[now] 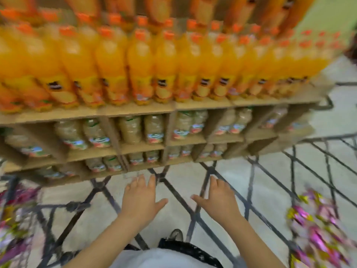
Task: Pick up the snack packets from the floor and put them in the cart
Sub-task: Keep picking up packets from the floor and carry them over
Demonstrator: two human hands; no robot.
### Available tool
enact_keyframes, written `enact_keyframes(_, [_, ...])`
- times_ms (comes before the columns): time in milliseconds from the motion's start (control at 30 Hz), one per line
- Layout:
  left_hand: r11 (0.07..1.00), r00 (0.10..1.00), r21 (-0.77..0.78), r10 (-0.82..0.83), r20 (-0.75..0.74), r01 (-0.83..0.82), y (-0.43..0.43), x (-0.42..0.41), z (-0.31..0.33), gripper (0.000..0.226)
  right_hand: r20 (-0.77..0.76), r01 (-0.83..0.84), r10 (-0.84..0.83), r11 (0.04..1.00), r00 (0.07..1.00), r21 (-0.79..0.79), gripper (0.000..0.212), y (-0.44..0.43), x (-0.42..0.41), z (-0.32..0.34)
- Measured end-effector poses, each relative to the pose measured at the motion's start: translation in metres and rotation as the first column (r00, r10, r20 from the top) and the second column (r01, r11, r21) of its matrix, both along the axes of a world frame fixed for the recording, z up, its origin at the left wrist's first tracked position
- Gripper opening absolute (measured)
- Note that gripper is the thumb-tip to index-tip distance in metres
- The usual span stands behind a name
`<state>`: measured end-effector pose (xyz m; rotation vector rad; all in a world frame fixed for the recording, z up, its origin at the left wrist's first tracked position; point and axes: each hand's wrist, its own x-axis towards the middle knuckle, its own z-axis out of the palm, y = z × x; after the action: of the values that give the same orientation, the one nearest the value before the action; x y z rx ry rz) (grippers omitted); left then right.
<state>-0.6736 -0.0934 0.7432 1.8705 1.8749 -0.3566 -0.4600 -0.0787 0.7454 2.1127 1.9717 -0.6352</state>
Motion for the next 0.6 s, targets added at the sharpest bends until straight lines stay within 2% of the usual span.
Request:
enact_keyframes(133, [0.970, 0.970, 0.033, -0.243, 0.021, 0.242, 0.022, 0.096, 0.007, 0.088, -0.009, 0.262, -0.262, 0.965, 0.965, 0.025, 0.080, -0.034, 0.094, 0.004])
enact_keyframes(233, [0.908, 0.908, 0.035, -0.418, 0.012, 0.418, 0.031, 0.159, 0.013, 0.089, 0.013, 0.421, -0.421, 0.907, 0.907, 0.013, 0.088, -0.062, 0.142, 0.002])
enact_keyframes(433, [0.725, 0.723, -0.013, -0.688, -0.066, 0.689, 0.035, 0.258, 0.011, 0.090, 0.034, 0.633, -0.633, 0.773, 0.774, -0.043, 0.095, -0.111, 0.198, -0.016])
enact_keyframes(600, [0.577, 0.572, -0.042, -0.816, -0.086, 0.816, 0.043, 0.326, -0.001, 0.091, 0.063, 0.762, -0.760, 0.644, 0.647, -0.072, 0.093, -0.134, 0.248, -0.023])
